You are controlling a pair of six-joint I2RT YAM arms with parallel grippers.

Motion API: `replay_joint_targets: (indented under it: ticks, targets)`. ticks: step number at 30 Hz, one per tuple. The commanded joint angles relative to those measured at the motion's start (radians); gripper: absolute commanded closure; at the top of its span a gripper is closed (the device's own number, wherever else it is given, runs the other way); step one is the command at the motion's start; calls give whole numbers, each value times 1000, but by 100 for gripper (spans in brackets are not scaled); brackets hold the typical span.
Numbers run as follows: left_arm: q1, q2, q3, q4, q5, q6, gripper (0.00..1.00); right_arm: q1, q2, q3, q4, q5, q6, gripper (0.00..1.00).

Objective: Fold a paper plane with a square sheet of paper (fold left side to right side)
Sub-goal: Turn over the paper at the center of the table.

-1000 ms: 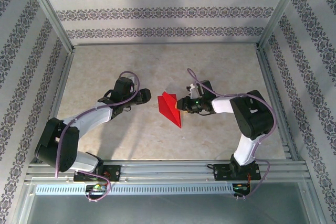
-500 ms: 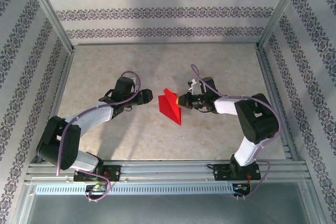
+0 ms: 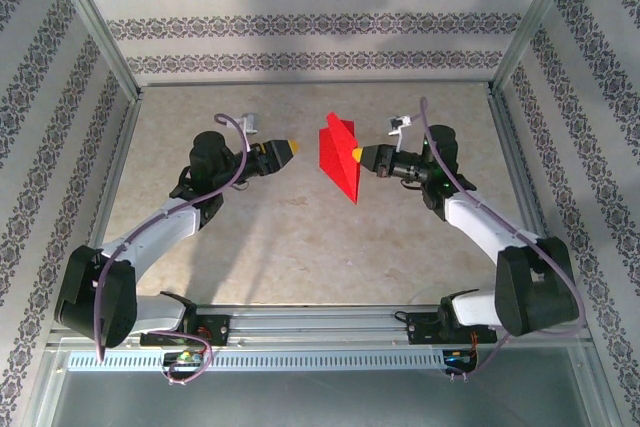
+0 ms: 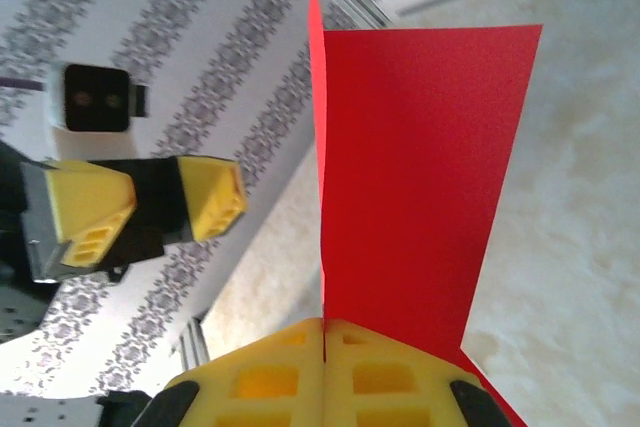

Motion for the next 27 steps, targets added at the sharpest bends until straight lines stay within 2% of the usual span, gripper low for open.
replay_joint_targets:
  ticks: [1,4,7,14,27]
  targets:
    - [2,38,54,307,184,-157,39,-10,-55,31,132,-72,71,100]
    - [-22,76,91,375,222,-199,42,-4,-76,34,214,-87,141,100]
    - [-58,102,125,375,237,-178,42,13,-81,36,266,-95,191,100]
    - [-112,136,184,258,230,-90,42,52,-94,31,290,-85,220,100]
    - [-140,155,226,114,197,4,53,93,-68,40,318,-83,238,100]
